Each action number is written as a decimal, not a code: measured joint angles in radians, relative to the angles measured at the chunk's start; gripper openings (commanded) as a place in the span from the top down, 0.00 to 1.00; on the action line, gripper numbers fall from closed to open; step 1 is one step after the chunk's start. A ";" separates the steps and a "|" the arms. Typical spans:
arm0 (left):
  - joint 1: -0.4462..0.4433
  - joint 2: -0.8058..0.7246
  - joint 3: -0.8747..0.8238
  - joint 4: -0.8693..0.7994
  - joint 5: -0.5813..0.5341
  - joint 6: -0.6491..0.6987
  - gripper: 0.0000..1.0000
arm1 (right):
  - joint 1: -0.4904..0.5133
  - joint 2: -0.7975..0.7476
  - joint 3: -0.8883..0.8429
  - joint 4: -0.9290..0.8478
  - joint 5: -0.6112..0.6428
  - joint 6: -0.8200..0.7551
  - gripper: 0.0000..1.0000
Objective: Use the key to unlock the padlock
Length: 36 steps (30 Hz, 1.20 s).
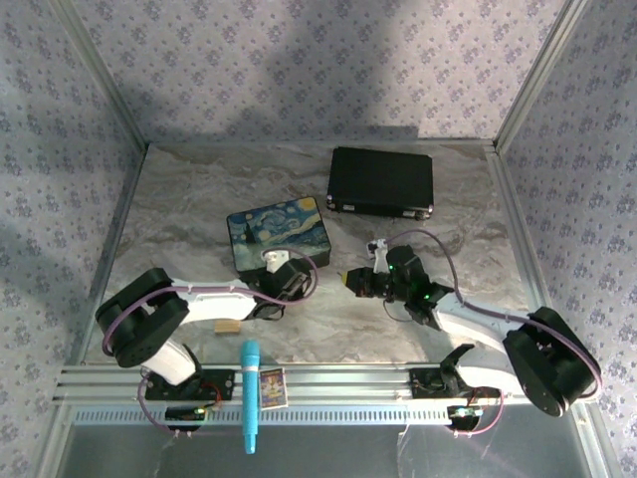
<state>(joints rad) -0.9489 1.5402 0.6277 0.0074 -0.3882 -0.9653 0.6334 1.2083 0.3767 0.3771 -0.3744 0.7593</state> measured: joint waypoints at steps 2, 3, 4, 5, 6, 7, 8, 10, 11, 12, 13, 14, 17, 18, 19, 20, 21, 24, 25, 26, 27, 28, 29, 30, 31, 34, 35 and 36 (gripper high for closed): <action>0.000 0.000 0.002 -0.002 0.003 -0.013 0.76 | 0.002 0.015 0.002 0.005 -0.005 0.008 1.00; 0.000 0.000 0.006 -0.008 0.004 -0.021 0.76 | 0.004 0.022 0.003 0.008 -0.007 0.010 1.00; 0.000 0.000 0.011 -0.014 0.007 -0.029 0.76 | 0.006 0.027 0.004 0.008 -0.008 0.011 1.00; 0.000 0.000 0.017 -0.027 0.011 -0.042 0.77 | 0.010 0.033 0.004 0.014 -0.009 0.014 1.00; 0.000 0.000 0.023 -0.039 0.015 -0.056 0.77 | 0.012 0.039 0.004 0.018 -0.014 0.018 1.00; 0.001 -0.001 0.027 -0.050 0.020 -0.070 0.78 | 0.014 0.046 0.004 0.024 -0.018 0.022 1.00; 0.004 -0.003 0.031 -0.061 0.028 -0.090 0.79 | 0.016 0.055 0.004 0.034 -0.024 0.029 1.00; 0.011 -0.016 0.035 -0.084 0.046 -0.140 0.80 | 0.022 0.083 0.003 0.066 -0.034 0.048 1.00; 0.016 -0.025 0.035 -0.097 0.060 -0.169 0.81 | 0.026 0.105 0.002 0.093 -0.036 0.061 1.00; 0.023 -0.035 0.035 -0.112 0.074 -0.201 0.81 | 0.029 0.129 0.000 0.127 -0.041 0.078 1.00; 0.027 -0.042 0.035 -0.122 0.086 -0.229 0.81 | 0.031 0.157 -0.005 0.165 -0.045 0.097 1.00; 0.028 -0.048 0.035 -0.130 0.095 -0.255 0.82 | 0.034 0.190 -0.009 0.204 -0.048 0.117 1.00; 0.036 -0.056 0.045 -0.154 0.122 -0.323 0.82 | 0.051 0.274 -0.015 0.290 -0.051 0.159 1.00; 0.039 -0.056 0.051 -0.161 0.134 -0.341 0.82 | 0.062 0.296 -0.015 0.314 -0.051 0.169 1.00; 0.039 -0.056 0.055 -0.166 0.140 -0.355 0.83 | 0.072 0.313 -0.015 0.335 -0.051 0.177 1.00; 0.039 -0.056 0.061 -0.174 0.146 -0.371 0.83 | 0.084 0.330 -0.015 0.359 -0.052 0.185 1.00; 0.039 -0.056 0.066 -0.178 0.153 -0.385 0.84 | 0.093 0.346 -0.015 0.384 -0.052 0.194 1.00; 0.039 -0.053 0.081 -0.200 0.172 -0.428 0.86 | 0.107 0.400 -0.015 0.468 -0.060 0.220 1.00; 0.040 -0.051 0.085 -0.204 0.176 -0.440 0.86 | 0.109 0.417 -0.015 0.496 -0.061 0.228 1.00; 0.039 -0.047 0.092 -0.208 0.181 -0.453 0.87 | 0.109 0.439 -0.016 0.532 -0.064 0.237 1.00; 0.039 -0.043 0.097 -0.209 0.185 -0.463 0.88 | 0.109 0.462 -0.018 0.567 -0.067 0.246 1.00; 0.040 -0.040 0.100 -0.208 0.187 -0.471 0.88 | 0.109 0.484 -0.021 0.602 -0.069 0.253 1.00; 0.040 -0.036 0.104 -0.208 0.190 -0.480 0.88 | 0.109 0.504 -0.025 0.630 -0.071 0.260 1.00; 0.042 -0.032 0.109 -0.210 0.191 -0.488 0.88 | 0.109 0.523 -0.030 0.655 -0.074 0.266 1.00; 0.045 -0.030 0.113 -0.211 0.194 -0.494 0.88 | 0.109 0.534 -0.035 0.670 -0.077 0.272 1.00; 0.046 -0.020 0.128 -0.218 0.199 -0.510 0.88 | 0.109 0.555 -0.050 0.711 -0.086 0.280 1.00; 0.046 -0.015 0.134 -0.222 0.198 -0.515 0.89 | 0.109 0.557 -0.054 0.721 -0.089 0.281 1.00; 0.046 -0.011 0.139 -0.225 0.198 -0.521 0.88 | 0.109 0.558 -0.057 0.729 -0.092 0.282 1.00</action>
<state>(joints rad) -0.9028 1.5291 0.7670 -0.2173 -0.1905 -1.4860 0.7425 1.7664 0.3199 1.1065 -0.4664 1.0409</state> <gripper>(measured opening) 0.267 0.051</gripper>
